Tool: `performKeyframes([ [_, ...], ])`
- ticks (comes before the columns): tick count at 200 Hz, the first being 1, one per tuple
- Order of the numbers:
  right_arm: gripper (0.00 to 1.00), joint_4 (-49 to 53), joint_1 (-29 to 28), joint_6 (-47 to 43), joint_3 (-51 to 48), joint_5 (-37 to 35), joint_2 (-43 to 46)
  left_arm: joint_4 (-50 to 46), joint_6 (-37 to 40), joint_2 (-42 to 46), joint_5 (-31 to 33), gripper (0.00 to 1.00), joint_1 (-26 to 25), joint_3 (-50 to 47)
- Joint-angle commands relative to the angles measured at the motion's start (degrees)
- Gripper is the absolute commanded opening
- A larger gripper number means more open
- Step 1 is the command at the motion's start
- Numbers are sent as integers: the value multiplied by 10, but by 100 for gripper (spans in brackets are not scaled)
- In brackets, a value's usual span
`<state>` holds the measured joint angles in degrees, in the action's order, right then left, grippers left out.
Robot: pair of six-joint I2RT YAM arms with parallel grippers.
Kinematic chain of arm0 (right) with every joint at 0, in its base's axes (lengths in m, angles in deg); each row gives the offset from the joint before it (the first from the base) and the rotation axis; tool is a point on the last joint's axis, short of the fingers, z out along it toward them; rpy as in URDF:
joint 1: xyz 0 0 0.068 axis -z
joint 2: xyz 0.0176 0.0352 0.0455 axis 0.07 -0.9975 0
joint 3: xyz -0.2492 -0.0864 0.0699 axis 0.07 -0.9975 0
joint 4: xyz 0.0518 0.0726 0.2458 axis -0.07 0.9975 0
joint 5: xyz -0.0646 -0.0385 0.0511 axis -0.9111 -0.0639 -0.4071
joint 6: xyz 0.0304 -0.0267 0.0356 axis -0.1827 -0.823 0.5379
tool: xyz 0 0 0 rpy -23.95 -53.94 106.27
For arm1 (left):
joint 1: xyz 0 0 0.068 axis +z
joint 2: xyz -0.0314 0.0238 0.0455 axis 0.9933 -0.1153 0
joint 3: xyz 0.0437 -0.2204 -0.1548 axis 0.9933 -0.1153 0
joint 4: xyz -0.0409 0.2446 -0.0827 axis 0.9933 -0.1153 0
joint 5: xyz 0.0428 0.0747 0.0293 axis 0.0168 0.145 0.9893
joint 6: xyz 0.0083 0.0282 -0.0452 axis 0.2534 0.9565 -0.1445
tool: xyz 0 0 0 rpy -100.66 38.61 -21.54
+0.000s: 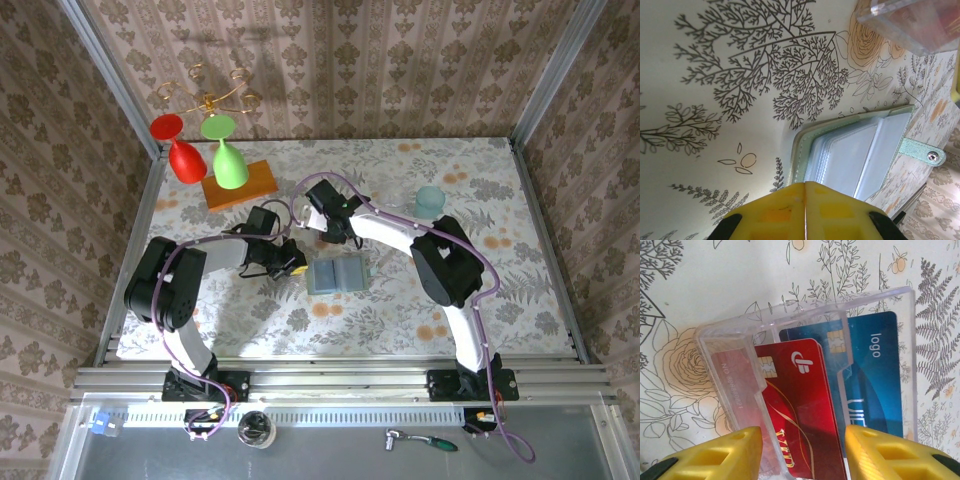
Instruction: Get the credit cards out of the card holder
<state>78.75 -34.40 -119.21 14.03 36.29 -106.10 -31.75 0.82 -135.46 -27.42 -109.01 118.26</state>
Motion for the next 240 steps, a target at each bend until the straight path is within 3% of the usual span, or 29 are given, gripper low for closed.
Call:
performKeyframes([
  [1,49,-12,-2,-12,22,-22,-22,-6,-2,13,3,10,-1,4],
  [176,49,-22,1,-5,30,-24,-7,-5,-6,34,12,10,-1,-5],
  [232,48,-13,-6,79,-22,30,61,16,-20,46,24,10,-1,-28],
  [240,47,-9,-7,97,-30,40,70,22,-23,50,29,10,-20,-32],
])
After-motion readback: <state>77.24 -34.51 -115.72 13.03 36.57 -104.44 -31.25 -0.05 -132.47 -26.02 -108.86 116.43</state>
